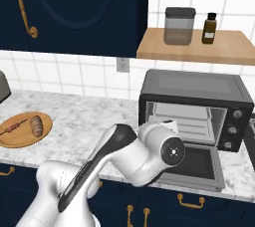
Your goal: Pick up the kebab skewer and baguette bread, and place them inside the toaster oven. Close the toaster oven door and start by setting the timer.
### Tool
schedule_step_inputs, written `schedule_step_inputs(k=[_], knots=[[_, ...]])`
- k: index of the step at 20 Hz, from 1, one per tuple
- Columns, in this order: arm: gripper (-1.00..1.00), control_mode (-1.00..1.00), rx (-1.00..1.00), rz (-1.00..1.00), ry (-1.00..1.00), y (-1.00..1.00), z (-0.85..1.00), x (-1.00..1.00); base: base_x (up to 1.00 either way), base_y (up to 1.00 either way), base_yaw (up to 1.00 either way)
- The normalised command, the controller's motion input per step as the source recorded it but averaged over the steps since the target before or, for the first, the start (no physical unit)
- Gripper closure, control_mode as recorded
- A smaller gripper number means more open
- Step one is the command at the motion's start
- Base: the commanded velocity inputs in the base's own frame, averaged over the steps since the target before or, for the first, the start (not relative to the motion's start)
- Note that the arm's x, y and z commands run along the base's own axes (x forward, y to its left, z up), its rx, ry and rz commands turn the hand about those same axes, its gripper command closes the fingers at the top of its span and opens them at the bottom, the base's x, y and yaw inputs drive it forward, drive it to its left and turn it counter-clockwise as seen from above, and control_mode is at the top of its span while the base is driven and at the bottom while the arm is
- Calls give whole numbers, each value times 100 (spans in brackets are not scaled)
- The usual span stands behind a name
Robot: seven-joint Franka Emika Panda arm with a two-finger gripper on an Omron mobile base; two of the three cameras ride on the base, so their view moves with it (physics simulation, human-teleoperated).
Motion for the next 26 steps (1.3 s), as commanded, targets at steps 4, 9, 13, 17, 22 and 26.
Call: schedule_step_inputs(k=[4, 9, 13, 17, 22, 26], knots=[[-100, -100, 13, 1, -13, -29, -15, 49, 0, 0, 0], [-100, -100, 15, 0, -23, -20, -23, 40, 0, 0, 0], [-100, -100, 3, -2, -5, -36, -5, 52, 0, 0, 0], [-100, -100, 0, -2, 0, -18, -9, 62, 0, 0, 0], [-100, -100, 0, 0, 0, -23, -27, 43, 0, 0, 0], [-100, -100, 3, 0, -2, -32, -20, 34, 0, 0, 0]])
